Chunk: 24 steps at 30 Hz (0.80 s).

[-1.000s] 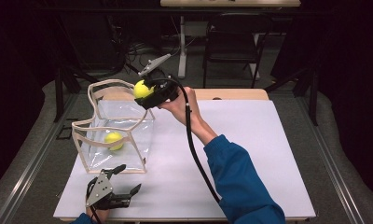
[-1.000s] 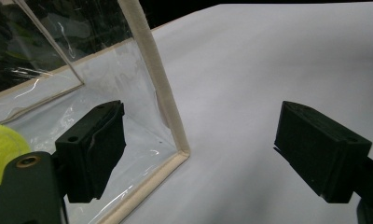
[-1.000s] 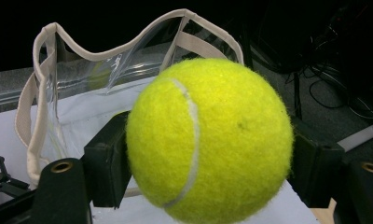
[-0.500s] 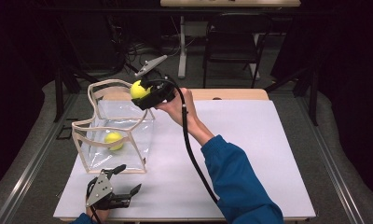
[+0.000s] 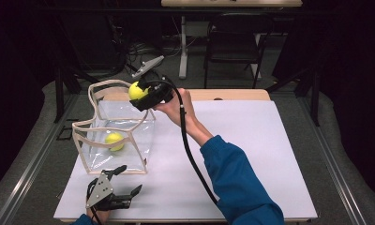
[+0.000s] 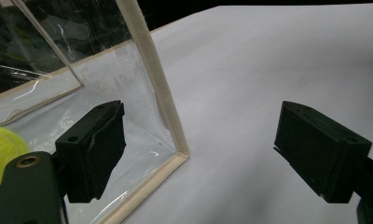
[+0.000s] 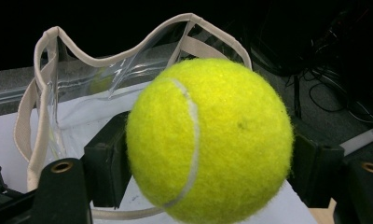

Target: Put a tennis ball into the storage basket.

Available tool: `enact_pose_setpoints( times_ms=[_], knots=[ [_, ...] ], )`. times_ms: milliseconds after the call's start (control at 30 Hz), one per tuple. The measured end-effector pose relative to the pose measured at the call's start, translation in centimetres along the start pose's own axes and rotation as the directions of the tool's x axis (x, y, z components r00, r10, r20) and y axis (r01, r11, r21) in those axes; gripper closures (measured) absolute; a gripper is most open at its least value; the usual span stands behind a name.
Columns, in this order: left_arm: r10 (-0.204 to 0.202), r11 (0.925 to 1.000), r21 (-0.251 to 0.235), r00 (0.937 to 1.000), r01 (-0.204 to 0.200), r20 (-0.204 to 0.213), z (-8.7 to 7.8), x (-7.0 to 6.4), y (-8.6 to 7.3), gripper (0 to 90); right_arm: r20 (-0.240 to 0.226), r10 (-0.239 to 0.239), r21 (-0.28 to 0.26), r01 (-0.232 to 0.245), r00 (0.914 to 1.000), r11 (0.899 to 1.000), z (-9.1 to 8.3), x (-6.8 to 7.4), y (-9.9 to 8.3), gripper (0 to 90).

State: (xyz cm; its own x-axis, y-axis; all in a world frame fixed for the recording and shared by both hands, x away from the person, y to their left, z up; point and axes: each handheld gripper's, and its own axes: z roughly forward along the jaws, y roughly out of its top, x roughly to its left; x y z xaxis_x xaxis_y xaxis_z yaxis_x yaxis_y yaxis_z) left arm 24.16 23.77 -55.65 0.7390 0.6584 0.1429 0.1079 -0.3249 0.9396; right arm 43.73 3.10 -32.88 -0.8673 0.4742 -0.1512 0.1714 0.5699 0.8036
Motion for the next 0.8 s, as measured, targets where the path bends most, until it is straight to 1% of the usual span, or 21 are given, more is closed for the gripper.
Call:
enact_pose_setpoints(
  times_ms=[300,800],
  knots=[
    [-0.001,1.0000,0.001,1.0000,0.001,0.001,0.0,0.0,0.0,16.0,-0.003,-0.011,0.005,0.011,0.9999,1.000,0.2,0.3,0.2,25.8],
    [0.000,1.0000,0.001,1.0000,0.000,0.002,0.0,0.0,0.0,16.1,-0.031,-0.023,0.017,0.024,0.9993,1.000,1.1,0.9,0.5,25.9]
  ],
)
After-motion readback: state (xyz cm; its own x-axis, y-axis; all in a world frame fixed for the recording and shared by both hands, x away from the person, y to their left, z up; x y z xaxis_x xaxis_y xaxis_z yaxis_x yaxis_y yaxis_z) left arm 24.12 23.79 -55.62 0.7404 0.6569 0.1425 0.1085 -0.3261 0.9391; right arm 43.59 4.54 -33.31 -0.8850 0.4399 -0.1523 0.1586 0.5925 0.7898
